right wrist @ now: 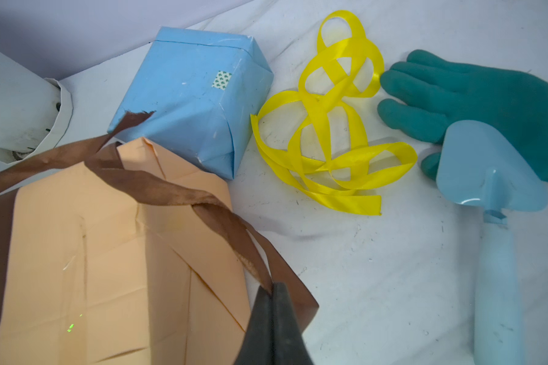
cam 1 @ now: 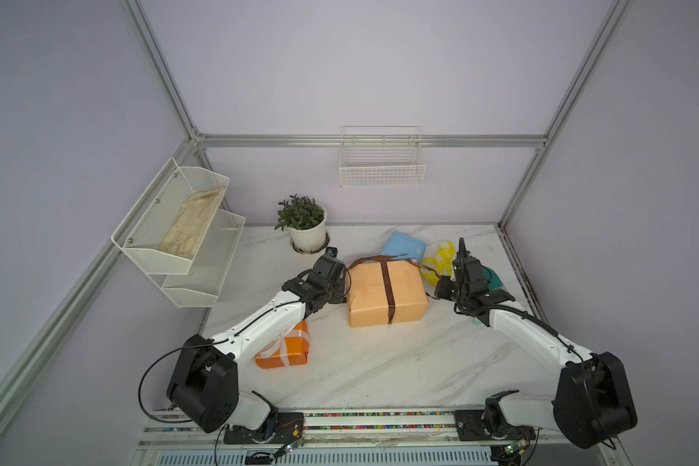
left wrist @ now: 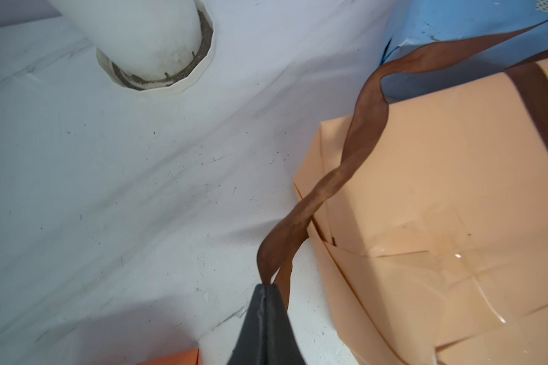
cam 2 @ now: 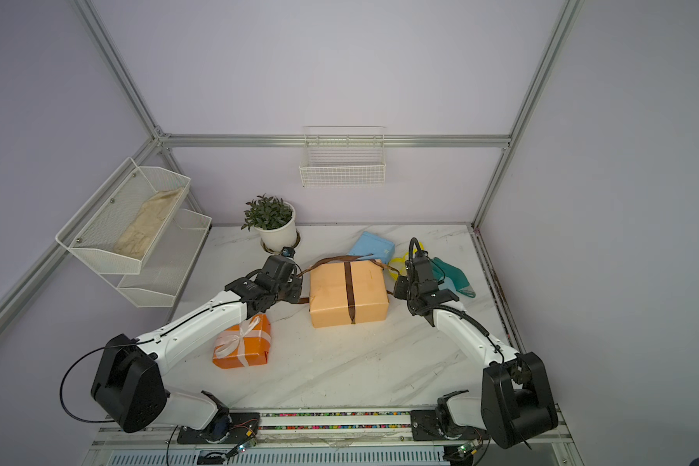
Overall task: Untie the ribbon bows on the gift boxes
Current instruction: Untie the ribbon from the gift box, then adjust the gift box at the center of the board.
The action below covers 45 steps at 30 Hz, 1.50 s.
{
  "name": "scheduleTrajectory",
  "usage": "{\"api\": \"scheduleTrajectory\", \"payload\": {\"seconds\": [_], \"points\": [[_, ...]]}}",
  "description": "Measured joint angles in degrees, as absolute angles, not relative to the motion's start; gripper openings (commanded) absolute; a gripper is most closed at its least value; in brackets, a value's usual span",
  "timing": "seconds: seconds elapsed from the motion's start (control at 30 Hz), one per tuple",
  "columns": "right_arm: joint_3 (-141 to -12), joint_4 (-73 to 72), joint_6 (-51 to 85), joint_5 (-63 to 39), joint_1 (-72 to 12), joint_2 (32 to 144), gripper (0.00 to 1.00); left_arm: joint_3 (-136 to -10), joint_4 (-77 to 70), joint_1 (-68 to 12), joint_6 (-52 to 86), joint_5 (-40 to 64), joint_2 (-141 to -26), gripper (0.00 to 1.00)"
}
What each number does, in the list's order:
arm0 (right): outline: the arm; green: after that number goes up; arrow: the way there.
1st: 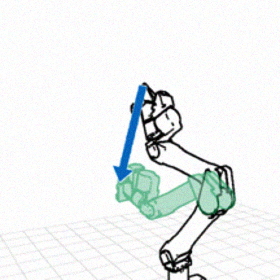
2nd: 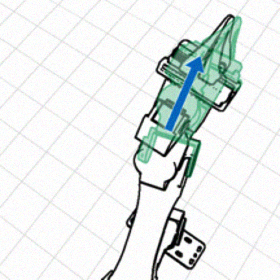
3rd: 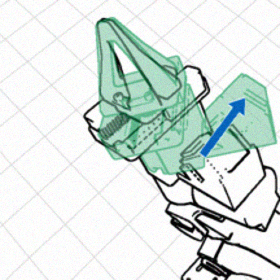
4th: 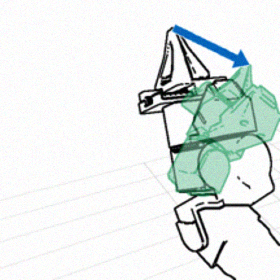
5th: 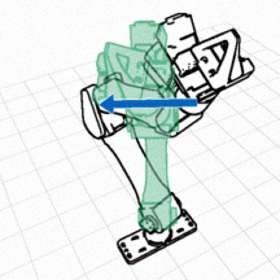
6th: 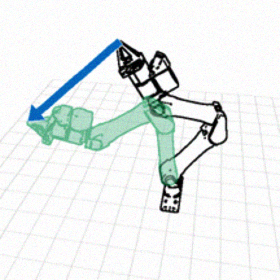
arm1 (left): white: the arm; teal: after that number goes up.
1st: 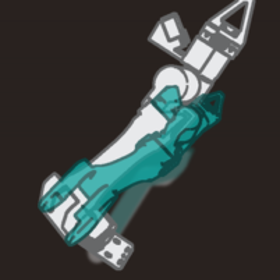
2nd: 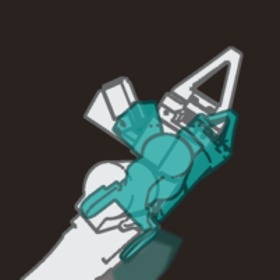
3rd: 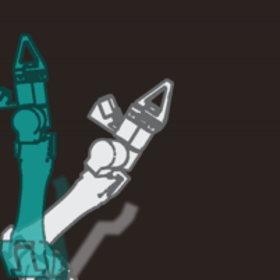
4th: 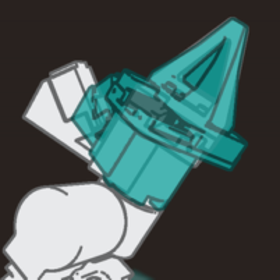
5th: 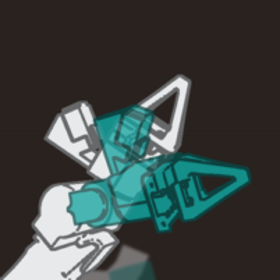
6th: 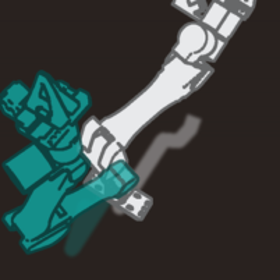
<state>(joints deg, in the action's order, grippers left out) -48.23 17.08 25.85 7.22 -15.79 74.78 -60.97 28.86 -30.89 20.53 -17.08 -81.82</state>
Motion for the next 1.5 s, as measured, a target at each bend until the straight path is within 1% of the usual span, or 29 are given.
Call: {"api": "scheduleTrajectory", "payload": {"seconds": [0.23, 0.4, 0.43, 0.47, 0.5, 0.53, 0.57, 0.6, 0.63, 0.7, 0.73, 0.8, 0.87, 0.9, 0.93, 1.07, 1.17, 1.23, 1.3, 1.4, 1.5], "points": [[-42.78, 17.15, 30.26, 9.76, -15.00, 70.89, 0.00, -52.45, 23.81, -26.72, 28.51, -16.86, -75.46, 0.00], [-39.51, 17.12, 33.23, 11.11, -14.15, 68.86, 0.00, -48.73, 21.69, -24.21, 33.06, -16.01, -74.65, 0.01], [-39.05, 17.12, 33.69, 11.09, -13.96, 68.95, 0.00, -48.27, 21.67, -23.77, 33.76, -15.75, -74.65, 0.03], [-38.65, 17.17, 34.20, 11.09, -13.76, 69.30, 0.00, -47.81, 21.58, -23.11, 34.48, -15.18, -74.67, 0.13], [-38.50, 17.28, 34.54, 10.94, -13.47, 69.78, 0.13, -47.55, 21.67, -22.50, 35.07, -14.44, -74.76, 0.32], [-38.46, 17.28, 34.79, 10.81, -13.28, 70.22, 0.26, -47.44, 21.65, -22.11, 35.53, -13.76, -74.81, 0.41], [-38.46, 17.28, 35.14, 10.59, -13.10, 70.83, 0.20, -47.44, 21.67, -21.76, 35.97, -13.13, -74.83, 0.44], [-38.50, 17.34, 34.92, 10.39, -12.91, 71.22, 0.17, -47.44, 21.45, -21.45, 36.51, -12.45, -74.83, 0.50], [-38.76, 17.63, 35.00, 10.09, -12.84, 71.53, 0.31, -47.46, 21.26, -21.37, 36.62, -12.05, -74.83, 0.60], [-39.79, 17.96, 34.61, 9.98, -12.78, 71.66, 0.76, -47.53, 21.06, -21.32, 37.01, -11.29, -74.83, 0.81], [-40.80, 18.26, 34.61, 9.96, -12.73, 71.61, 0.85, -47.57, 20.95, -21.32, 36.95, -11.09, -74.83, 0.88], [-43.35, 18.85, 33.93, 9.80, -12.73, 71.55, 0.88, -48.01, 21.06, -21.32, 37.01, -10.74, -74.83, 1.00], [-46.22, 19.31, 32.80, 9.02, -12.73, 71.31, 0.90, -49.21, 21.39, -21.30, 36.45, -10.35, -74.83, 1.00], [-47.51, 19.33, 32.42, 8.08, -12.73, 71.05, 0.95, -50.33, 21.21, -21.26, 35.59, -9.63, -74.94, 1.00], [-48.53, 19.33, 31.81, 6.81, -12.69, 70.67, 0.97, -51.53, 20.56, -21.21, 34.70, -8.67, -75.24, 1.00], [-50.50, 19.42, 30.65, -0.14, -12.64, 68.77, 0.97, -58.28, 16.71, -21.12, 30.46, -3.33, -79.26, 1.00], [-50.04, 20.58, 31.24, -6.68, -12.64, 65.84, 0.97, -65.73, 14.48, -21.12, 27.29, 1.04, -85.73, 1.00], [-49.95, 22.44, 31.70, -11.29, -12.64, 63.59, 0.83, -70.96, 13.17, -21.12, 25.39, 3.70, -90.65, 1.00], [-50.04, 25.15, 32.36, -14.87, -12.67, 61.76, 0.76, -74.67, 12.16, -21.12, 23.86, 5.56, -94.41, 1.00], [-49.74, 30.06, 33.82, -18.79, -13.10, 59.16, 0.76, -79.00, 11.27, -21.12, 22.13, 7.79, -99.72, 1.00], [-46.06, 31.24, 37.36, -22.61, -13.96, 55.27, 0.76, -81.97, 11.16, -21.12, 21.43, 10.52, -104.36, 1.00]]}}
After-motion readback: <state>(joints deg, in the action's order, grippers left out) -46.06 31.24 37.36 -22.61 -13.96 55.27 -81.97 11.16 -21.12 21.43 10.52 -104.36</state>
